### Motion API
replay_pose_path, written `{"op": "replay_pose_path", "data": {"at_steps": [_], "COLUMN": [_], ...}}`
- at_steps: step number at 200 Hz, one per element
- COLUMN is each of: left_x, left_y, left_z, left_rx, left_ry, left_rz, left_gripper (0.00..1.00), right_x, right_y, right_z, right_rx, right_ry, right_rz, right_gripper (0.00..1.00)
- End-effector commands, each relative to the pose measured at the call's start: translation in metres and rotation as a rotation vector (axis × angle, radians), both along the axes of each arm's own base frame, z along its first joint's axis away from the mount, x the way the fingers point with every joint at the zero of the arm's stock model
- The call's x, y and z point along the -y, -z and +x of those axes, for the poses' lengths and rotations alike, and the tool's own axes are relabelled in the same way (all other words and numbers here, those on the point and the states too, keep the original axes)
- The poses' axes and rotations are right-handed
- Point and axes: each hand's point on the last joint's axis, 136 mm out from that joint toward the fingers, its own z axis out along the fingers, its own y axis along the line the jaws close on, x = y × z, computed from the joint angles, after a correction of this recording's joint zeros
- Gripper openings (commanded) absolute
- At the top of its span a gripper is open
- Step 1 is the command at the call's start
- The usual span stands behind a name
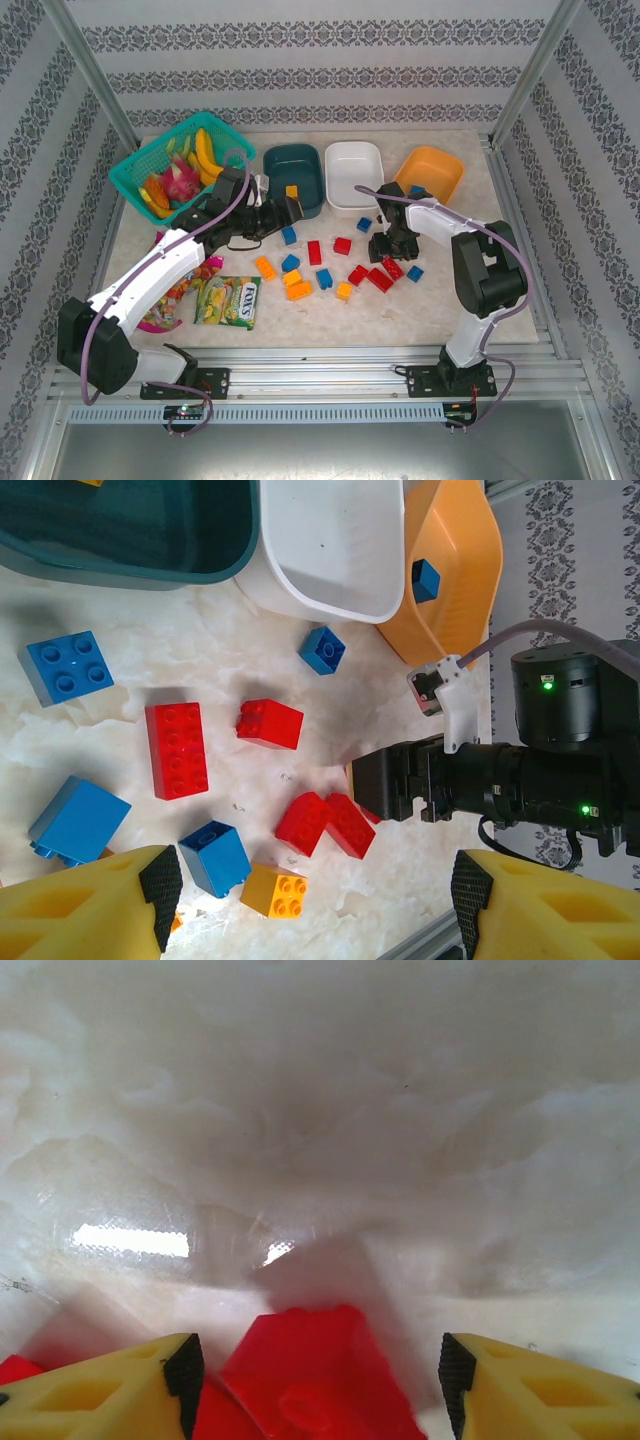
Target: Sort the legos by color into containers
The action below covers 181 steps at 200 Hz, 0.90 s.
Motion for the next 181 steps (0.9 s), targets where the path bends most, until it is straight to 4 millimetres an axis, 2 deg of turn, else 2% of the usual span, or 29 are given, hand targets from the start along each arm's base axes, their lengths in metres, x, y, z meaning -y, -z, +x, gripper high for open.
{"op": "replay_pose_path", "data": {"at_steps": [1, 23, 54, 96, 116, 154, 181], "left_x": [0.005, 0.006, 0.007, 0.011, 0.018, 0.045, 0.049], "left_y": [-0.01, -0.01, -0.008, -0.009, -0.015, -0.023, -0.01], "left_z": [0.008, 0.007, 0.007, 0.007, 0.006, -0.01, -0.029], "left_rx": [0.034, 0.034, 0.032, 0.032, 0.049, 0.047, -0.019], "left_ry": [-0.004, -0.006, -0.009, -0.003, 0.02, 0.116, 0.158], "left_rz": [-0.023, -0.025, -0.029, -0.035, -0.057, -0.185, -0.19], "left_gripper": [0.74, 0.74, 0.74, 0.74, 0.74, 0.76, 0.77], "right_x": [-0.006, -0.007, 0.0, 0.005, 0.009, 0.017, 0.019], "right_y": [-0.013, -0.018, -0.006, 0.006, 0.009, 0.015, 0.017], "right_z": [0.006, 0.004, -0.002, -0.007, -0.01, -0.015, -0.017], "right_rx": [0.038, 0.052, 0.023, -0.015, -0.023, -0.041, -0.05], "right_ry": [-0.012, -0.013, -0.013, -0.051, -0.049, -0.048, -0.046], "right_rz": [0.02, 0.026, 0.007, -0.012, -0.029, -0.061, -0.072], "right_gripper": [0.67, 0.68, 0.68, 0.61, 0.57, 0.54, 0.51]}}
